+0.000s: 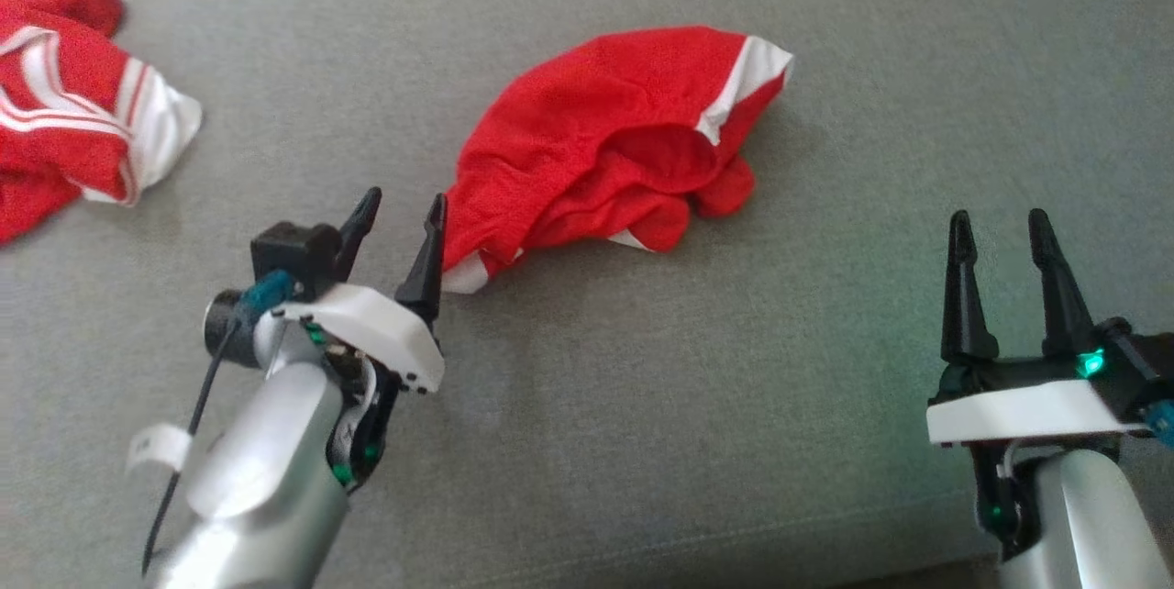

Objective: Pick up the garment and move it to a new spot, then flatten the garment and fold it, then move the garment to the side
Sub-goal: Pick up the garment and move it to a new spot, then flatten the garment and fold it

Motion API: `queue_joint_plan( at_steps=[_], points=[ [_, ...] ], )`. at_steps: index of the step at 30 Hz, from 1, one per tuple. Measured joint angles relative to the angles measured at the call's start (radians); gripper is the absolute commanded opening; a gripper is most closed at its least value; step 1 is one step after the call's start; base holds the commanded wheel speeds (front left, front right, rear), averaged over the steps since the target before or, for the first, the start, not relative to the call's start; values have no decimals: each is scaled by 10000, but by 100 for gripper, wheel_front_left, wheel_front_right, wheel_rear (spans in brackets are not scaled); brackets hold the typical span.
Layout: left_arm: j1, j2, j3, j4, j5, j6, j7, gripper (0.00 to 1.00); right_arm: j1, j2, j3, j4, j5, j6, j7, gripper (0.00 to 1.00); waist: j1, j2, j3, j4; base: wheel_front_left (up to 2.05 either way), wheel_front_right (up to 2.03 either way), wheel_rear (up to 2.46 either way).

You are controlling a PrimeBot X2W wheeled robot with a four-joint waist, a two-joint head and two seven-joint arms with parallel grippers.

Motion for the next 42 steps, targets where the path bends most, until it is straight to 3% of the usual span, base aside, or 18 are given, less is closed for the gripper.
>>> queue_joint_plan(
  at_steps=[11, 18, 42],
  points=[
    [2955, -217, 1756, -2995, 1185, 750, -12, 100, 206, 0, -125, 79, -282, 0, 0, 100, 0, 0, -1002, 693, 0, 0, 0],
    [4310, -662, 2541, -3843, 1931, 897, -12, 100, 660, 2, 79, 305, -280, 2, 0, 100, 0, 0, -1408, 1041, 0, 0, 0],
    [5071, -1350, 3480, -3848, 2761, 313, -12, 100, 998, 2, 433, 581, -163, 0, 0, 100, 0, 0, -1600, 1458, 0, 0, 0]
  ],
)
